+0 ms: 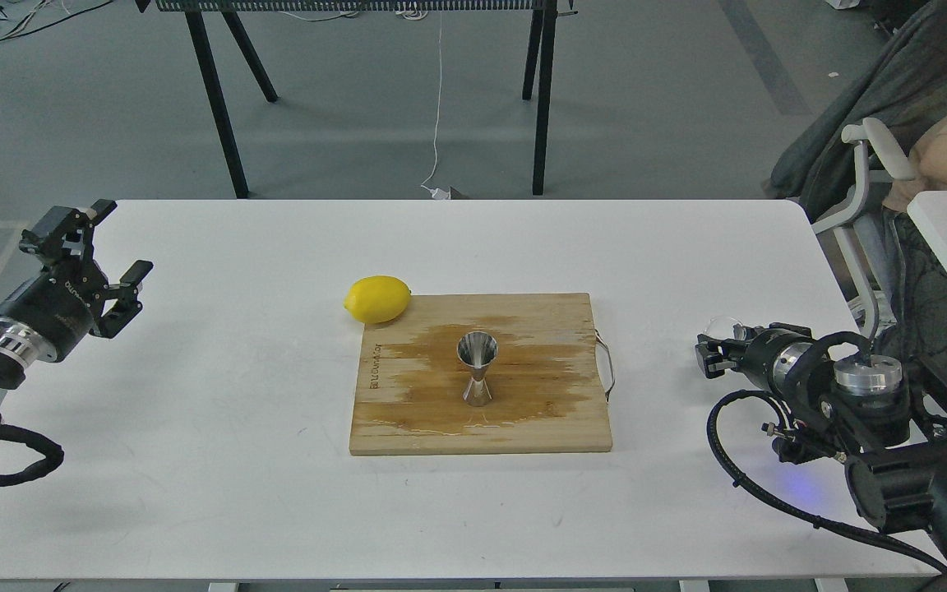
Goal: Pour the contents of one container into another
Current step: 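Reach the right gripper to the small clear glass and grasp it, then lift the glass with the right gripper and move it over the jigger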
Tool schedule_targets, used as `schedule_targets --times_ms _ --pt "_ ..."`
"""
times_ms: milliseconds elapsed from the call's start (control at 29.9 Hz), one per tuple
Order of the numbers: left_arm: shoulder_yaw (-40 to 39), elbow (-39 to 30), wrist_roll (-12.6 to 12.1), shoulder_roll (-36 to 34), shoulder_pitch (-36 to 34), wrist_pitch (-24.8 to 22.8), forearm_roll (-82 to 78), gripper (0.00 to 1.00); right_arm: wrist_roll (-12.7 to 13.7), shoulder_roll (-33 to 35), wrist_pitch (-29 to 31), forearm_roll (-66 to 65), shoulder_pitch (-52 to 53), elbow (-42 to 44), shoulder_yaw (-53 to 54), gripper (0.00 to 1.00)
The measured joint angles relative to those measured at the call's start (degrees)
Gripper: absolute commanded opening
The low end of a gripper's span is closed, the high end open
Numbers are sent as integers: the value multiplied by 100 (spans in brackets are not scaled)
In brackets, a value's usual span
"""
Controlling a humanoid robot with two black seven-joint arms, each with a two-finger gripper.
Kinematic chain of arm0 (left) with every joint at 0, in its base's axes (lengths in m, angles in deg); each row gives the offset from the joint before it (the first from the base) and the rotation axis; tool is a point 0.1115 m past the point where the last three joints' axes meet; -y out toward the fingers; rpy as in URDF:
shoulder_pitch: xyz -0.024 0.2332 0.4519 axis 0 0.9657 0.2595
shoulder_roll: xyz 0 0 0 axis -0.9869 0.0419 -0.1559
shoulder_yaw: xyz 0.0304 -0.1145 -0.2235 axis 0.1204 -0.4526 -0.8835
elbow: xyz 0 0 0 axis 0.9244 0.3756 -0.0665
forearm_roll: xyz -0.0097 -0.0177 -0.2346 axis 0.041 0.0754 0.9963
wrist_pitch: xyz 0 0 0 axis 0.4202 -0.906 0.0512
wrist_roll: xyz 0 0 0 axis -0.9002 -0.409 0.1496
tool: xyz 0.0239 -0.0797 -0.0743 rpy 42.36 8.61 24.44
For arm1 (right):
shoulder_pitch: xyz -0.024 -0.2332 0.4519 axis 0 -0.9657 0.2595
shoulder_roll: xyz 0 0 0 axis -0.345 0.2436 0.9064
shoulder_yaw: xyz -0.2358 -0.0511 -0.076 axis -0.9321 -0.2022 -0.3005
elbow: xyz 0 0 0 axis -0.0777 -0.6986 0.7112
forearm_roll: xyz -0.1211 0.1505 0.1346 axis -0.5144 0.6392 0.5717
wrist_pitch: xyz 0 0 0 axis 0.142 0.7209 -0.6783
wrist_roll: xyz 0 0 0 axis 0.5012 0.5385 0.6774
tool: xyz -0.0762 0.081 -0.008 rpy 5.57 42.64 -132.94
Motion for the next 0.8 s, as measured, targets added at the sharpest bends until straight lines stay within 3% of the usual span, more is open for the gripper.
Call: schedule_targets --times_ms 401,803 --pt "0 2 0 -1 0 0 1 99 -59 23 248 -59 -61 -357 -7 47" --pt "9 2 0 40 0 0 1 99 -66 56 327 -1476 -279 -2347 -5 47"
